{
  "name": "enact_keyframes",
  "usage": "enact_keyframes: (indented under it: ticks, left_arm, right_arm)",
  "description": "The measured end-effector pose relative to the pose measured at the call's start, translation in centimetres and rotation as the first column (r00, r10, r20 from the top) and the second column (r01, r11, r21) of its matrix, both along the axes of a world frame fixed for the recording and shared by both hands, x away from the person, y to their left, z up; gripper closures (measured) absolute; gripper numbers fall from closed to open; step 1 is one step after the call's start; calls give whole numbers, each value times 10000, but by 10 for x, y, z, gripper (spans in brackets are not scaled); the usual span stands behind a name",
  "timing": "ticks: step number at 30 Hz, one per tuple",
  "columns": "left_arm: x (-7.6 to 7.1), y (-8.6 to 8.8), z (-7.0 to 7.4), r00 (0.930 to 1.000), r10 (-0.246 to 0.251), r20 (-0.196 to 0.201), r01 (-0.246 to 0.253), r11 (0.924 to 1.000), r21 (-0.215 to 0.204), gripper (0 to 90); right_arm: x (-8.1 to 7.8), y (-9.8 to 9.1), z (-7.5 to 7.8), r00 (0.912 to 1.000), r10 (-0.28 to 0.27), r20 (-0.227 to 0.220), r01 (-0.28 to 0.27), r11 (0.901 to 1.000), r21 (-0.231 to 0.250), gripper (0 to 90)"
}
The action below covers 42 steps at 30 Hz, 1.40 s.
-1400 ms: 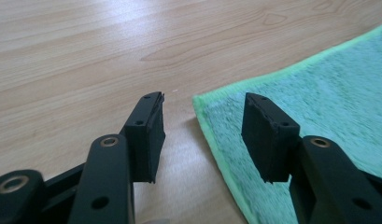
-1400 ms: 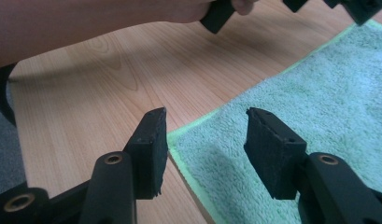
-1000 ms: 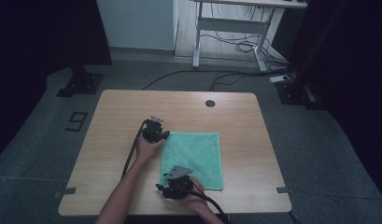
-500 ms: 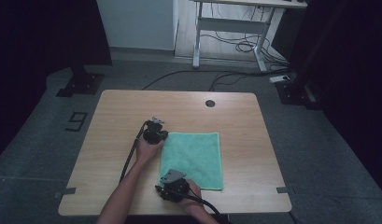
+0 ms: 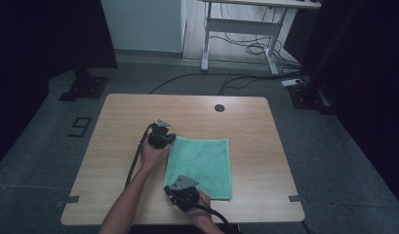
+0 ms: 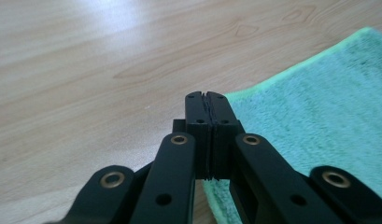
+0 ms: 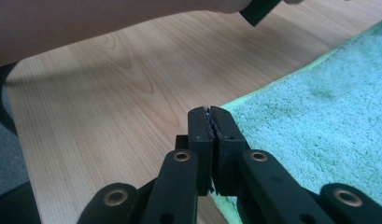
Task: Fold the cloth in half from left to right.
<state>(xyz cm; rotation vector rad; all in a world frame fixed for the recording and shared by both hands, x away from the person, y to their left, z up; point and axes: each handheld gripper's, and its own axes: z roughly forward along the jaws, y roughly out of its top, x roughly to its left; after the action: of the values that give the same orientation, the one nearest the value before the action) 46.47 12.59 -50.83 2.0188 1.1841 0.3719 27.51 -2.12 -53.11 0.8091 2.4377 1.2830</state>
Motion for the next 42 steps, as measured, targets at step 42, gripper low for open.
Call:
enact_keyframes:
  ticks: [42]
  left_arm:
    - [-14, -3, 47, 9987, -182, 471, 187, 9998, -109, 885]
  right_arm:
    - [-8, -6, 16, 9990, -300, 318, 272, 9959, 862, 873]
